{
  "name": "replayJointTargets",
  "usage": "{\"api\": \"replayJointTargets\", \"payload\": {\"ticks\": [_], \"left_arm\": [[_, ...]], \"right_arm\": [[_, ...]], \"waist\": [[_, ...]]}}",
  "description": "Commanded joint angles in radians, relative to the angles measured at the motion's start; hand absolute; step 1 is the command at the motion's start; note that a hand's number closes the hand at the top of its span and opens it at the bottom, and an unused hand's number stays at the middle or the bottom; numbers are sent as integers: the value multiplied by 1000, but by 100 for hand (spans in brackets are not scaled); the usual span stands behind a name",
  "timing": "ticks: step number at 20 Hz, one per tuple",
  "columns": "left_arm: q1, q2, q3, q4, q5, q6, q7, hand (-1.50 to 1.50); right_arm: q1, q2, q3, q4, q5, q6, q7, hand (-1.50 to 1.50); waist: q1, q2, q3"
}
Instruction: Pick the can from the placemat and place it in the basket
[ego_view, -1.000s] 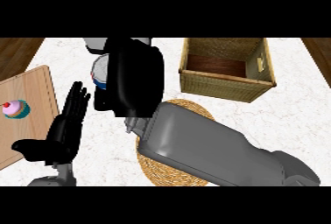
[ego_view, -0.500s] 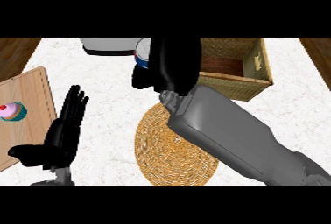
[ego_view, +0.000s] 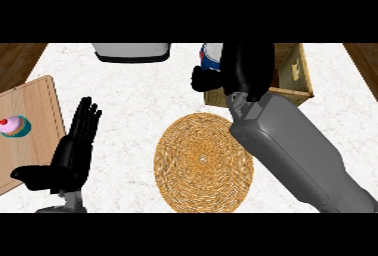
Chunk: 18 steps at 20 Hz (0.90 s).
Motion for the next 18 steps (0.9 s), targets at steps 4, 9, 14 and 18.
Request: {"api": "replayJointTargets", "payload": {"ticks": [4,9,14,18], "left_arm": [[-45,19,29,20,6,-16,21,0],[12,27,28,-69,31,-39,61,0],[-48,21,38,-32,7,-25,68,0],[40,-32,-10,-32,-27,-9,-14,0]], "right_arm": [[90,-41,-85,40,-11,70,-85,150],[131,-61,-129,62,12,95,-150,150],[180,-19,-189,96,20,40,-238,150],[156,2,-242,128,40,56,-261,150]], "waist": [[5,3,0],[10,2,0],[7,3,0],[10,2,0]]}}
